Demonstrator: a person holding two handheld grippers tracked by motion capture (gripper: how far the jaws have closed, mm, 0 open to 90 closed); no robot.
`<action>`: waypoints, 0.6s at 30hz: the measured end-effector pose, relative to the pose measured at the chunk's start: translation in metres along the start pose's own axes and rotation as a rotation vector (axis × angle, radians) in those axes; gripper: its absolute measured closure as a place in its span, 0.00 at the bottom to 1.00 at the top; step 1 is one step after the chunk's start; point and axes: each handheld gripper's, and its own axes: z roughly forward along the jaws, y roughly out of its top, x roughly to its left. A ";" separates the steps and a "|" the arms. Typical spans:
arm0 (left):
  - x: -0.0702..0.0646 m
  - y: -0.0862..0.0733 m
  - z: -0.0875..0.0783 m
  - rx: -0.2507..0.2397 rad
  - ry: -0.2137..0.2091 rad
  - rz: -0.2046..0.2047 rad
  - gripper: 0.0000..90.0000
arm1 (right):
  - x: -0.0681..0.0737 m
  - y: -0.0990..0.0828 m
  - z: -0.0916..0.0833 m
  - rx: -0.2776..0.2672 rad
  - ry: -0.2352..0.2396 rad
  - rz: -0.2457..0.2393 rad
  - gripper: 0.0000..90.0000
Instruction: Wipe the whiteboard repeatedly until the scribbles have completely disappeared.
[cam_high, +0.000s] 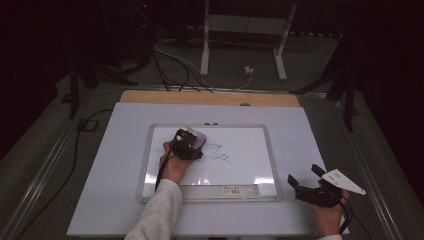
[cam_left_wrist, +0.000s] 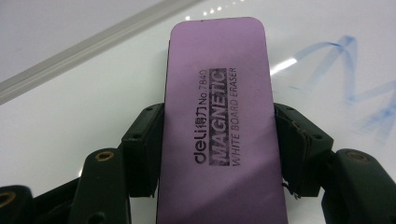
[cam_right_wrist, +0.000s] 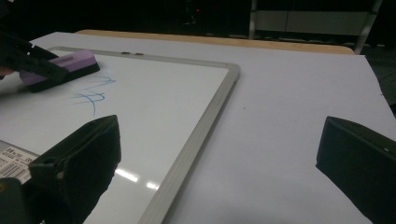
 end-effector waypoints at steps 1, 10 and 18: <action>0.000 0.001 0.001 0.004 0.001 -0.002 0.45 | 0.000 0.000 0.000 0.000 0.000 -0.002 0.00; -0.034 0.004 -0.003 -0.003 -0.072 0.085 0.45 | 0.003 0.000 0.002 0.007 0.005 -0.010 0.00; -0.044 0.006 -0.004 0.001 -0.067 0.152 0.45 | 0.001 0.000 0.001 0.003 0.002 -0.010 0.00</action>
